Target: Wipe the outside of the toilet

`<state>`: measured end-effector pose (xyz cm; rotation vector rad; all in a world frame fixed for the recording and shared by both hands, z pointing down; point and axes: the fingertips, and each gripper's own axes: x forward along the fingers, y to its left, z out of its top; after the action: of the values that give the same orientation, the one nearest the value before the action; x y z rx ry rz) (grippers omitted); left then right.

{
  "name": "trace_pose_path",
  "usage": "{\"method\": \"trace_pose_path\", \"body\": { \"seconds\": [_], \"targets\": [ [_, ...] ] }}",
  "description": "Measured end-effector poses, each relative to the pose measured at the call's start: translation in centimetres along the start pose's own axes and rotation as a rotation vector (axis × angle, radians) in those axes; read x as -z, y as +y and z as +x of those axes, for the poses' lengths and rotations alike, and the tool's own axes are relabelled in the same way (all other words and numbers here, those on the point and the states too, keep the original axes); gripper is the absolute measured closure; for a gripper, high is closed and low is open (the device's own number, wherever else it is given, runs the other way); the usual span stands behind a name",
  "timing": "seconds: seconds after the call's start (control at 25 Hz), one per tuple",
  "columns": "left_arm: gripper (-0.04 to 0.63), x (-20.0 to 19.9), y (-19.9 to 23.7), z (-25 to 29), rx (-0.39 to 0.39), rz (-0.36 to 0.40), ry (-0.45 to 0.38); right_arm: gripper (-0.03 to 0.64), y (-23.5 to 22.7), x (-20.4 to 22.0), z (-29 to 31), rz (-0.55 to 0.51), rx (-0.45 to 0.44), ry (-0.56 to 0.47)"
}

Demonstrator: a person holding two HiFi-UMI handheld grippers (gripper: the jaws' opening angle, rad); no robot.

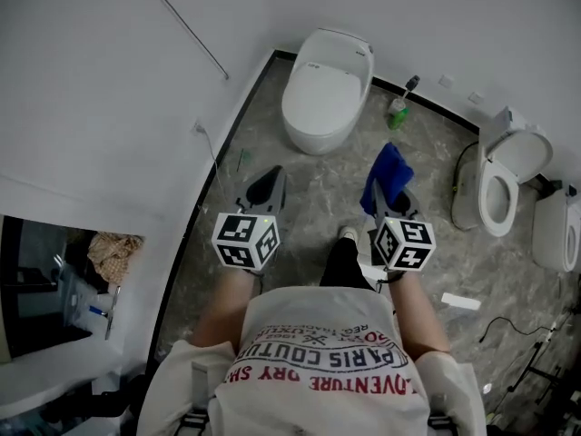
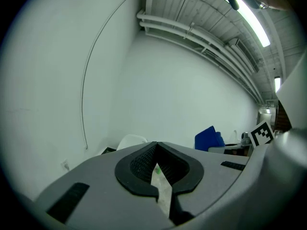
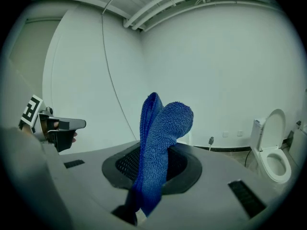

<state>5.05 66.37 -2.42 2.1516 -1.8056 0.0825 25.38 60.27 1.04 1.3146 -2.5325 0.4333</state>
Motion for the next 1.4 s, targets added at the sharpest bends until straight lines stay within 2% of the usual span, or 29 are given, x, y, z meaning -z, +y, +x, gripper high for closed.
{"method": "trace_pose_path", "body": {
  "seconds": [0.32, 0.52, 0.72, 0.92, 1.08, 1.4],
  "targets": [
    [0.589, -4.3, -2.2, 12.6, -0.081, -0.006, -0.04, 0.541, -11.3, -5.1, 8.6, -0.028, -0.087, 0.019],
    [0.589, -6.3, -2.0, 19.2, -0.115, 0.007, -0.043, 0.541, -17.8, -9.1, 13.9, -0.043, -0.07, 0.01],
    [0.589, -6.4, 0.4, 25.8, -0.134, -0.016, -0.005, 0.541, -21.4, -9.9, 19.7, -0.001, -0.059, 0.042],
    [0.589, -6.1, 4.5, 34.3, -0.105, -0.042, 0.053, 0.541, -23.9, -10.0, 27.8, 0.033, -0.041, 0.095],
    [0.589, -7.6, 8.9, 41.3, -0.053, -0.046, 0.069, 0.541, -24.4, -11.9, 35.1, 0.102, -0.043, 0.112],
    [0.589, -10.6, 17.4, 54.0, 0.047, -0.044, 0.134, 0.541, -24.9, -13.9, 48.9, 0.073, 0.015, 0.178]
  ]
}}
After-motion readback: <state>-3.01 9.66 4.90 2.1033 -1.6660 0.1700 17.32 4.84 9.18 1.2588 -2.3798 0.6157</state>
